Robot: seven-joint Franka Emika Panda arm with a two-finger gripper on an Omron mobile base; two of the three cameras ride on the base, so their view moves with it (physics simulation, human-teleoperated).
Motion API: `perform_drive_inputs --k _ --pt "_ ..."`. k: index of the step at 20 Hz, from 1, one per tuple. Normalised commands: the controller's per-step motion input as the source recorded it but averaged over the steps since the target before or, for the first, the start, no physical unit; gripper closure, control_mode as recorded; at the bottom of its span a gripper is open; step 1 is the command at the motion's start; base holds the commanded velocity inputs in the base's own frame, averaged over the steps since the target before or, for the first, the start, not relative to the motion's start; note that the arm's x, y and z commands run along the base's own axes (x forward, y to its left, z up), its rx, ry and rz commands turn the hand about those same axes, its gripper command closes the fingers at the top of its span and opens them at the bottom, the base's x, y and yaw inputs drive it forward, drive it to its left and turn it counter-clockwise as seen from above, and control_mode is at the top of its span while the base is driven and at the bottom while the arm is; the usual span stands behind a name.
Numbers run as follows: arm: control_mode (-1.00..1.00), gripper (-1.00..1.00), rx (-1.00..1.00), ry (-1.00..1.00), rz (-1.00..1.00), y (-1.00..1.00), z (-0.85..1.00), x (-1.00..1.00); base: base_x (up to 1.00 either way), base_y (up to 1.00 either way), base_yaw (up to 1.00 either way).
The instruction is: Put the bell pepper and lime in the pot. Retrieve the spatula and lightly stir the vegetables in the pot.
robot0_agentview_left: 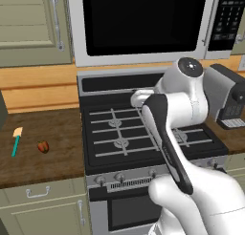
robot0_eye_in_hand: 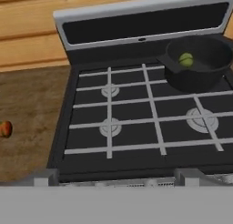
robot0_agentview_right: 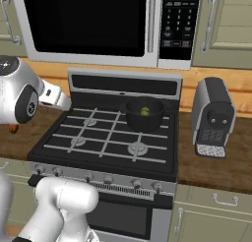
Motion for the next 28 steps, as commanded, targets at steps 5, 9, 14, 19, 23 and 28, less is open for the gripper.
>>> perform_drive_inputs --k 5,9,14,19,23,28 --pt "-1.00 -1.00 0.00 0.15 0.24 0.89 -0.08 -0.01 0.00 0.00 0.00" --pt "-1.00 -1.00 0.00 0.05 0.26 0.68 -0.39 0.00 0.00 0.00 0.00" --pt "-1.00 -1.00 0.00 0.00 0.06 0.90 -0.36 0.02 0.00 0.00 0.00" --pt "-1.00 -1.00 0.00 0.00 0.00 0.87 -0.28 0.09 0.00 0.00 0.00" --pt "-1.00 -1.00 0.00 0.02 0.00 0.79 -0.25 0.19 0.00 0.00 0.00" --pt "-1.00 -1.00 0.00 0.03 0.02 0.73 -0.24 0.37 0.00 0.00 0.00"
